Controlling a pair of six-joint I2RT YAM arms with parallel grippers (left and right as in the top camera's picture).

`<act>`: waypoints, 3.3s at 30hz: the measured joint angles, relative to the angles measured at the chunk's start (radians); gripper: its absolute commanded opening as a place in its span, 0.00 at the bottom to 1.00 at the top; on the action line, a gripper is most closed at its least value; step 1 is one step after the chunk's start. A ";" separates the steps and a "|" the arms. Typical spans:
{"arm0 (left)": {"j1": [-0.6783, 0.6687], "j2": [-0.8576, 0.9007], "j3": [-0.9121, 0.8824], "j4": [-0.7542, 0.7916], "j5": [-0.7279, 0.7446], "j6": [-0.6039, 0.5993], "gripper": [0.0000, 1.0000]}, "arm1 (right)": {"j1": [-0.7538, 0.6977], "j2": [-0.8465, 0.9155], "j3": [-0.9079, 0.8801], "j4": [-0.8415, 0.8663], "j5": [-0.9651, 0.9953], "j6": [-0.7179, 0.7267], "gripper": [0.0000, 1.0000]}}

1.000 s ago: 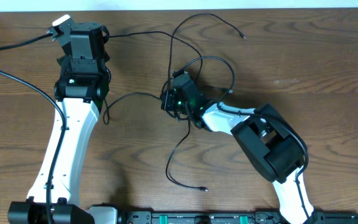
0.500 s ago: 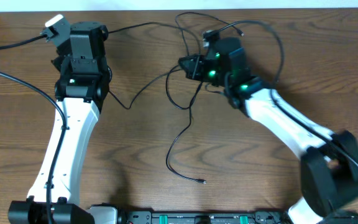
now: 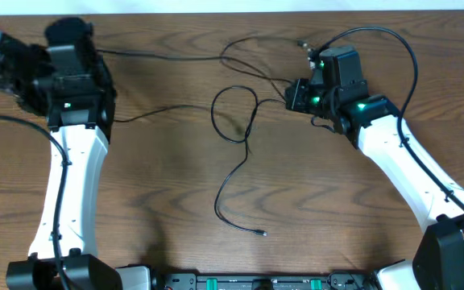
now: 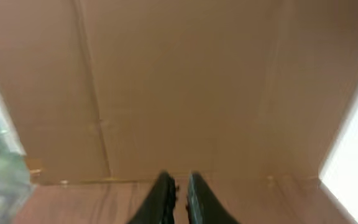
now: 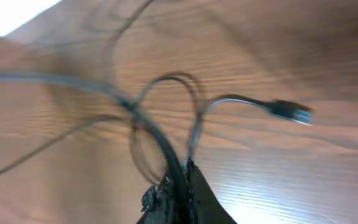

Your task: Untangle cables

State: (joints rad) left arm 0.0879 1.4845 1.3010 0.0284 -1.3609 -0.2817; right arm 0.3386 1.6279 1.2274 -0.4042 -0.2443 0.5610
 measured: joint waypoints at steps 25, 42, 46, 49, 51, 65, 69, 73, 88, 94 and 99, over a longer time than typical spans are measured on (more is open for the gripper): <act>0.213 -0.003 0.002 1.076 -0.006 1.027 0.08 | -0.006 0.000 0.000 -0.074 0.107 -0.109 0.99; 0.301 0.002 0.002 1.019 -0.156 1.041 0.08 | 0.089 0.065 0.000 -0.038 0.031 -0.187 0.99; 0.220 0.016 0.002 0.998 -0.156 1.041 0.08 | 0.172 0.153 0.000 0.013 -0.019 -0.188 0.99; 0.173 0.033 0.002 0.968 -0.156 1.041 0.08 | 0.267 0.213 0.000 0.060 -0.047 -0.182 0.99; 0.144 0.048 0.002 0.941 -0.156 1.041 0.08 | 0.319 0.231 0.000 0.087 -0.056 -0.171 0.99; 0.118 0.100 -0.004 0.913 -0.156 1.041 0.08 | 0.552 0.312 0.000 0.201 -0.033 -0.122 0.87; 0.118 0.100 -0.004 0.913 -0.156 1.041 0.08 | 0.592 0.360 0.000 0.217 -0.028 -0.114 0.75; 0.118 0.100 -0.004 0.913 -0.156 1.041 0.08 | 0.601 0.369 0.000 0.216 -0.016 -0.103 0.68; 0.118 0.100 -0.004 0.913 -0.156 1.041 0.08 | 0.580 0.369 0.000 0.212 0.014 -0.095 0.01; 0.118 0.100 -0.004 0.913 -0.156 1.041 0.08 | 0.510 0.369 0.001 0.107 0.020 -0.096 0.01; 0.118 0.100 -0.004 0.913 -0.156 1.041 0.08 | 0.348 0.347 0.002 -0.047 0.080 -0.097 0.01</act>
State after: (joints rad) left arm 0.2058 1.5841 1.2972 0.9417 -1.5173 0.7593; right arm 0.6865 1.9751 1.2293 -0.4507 -0.1642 0.4644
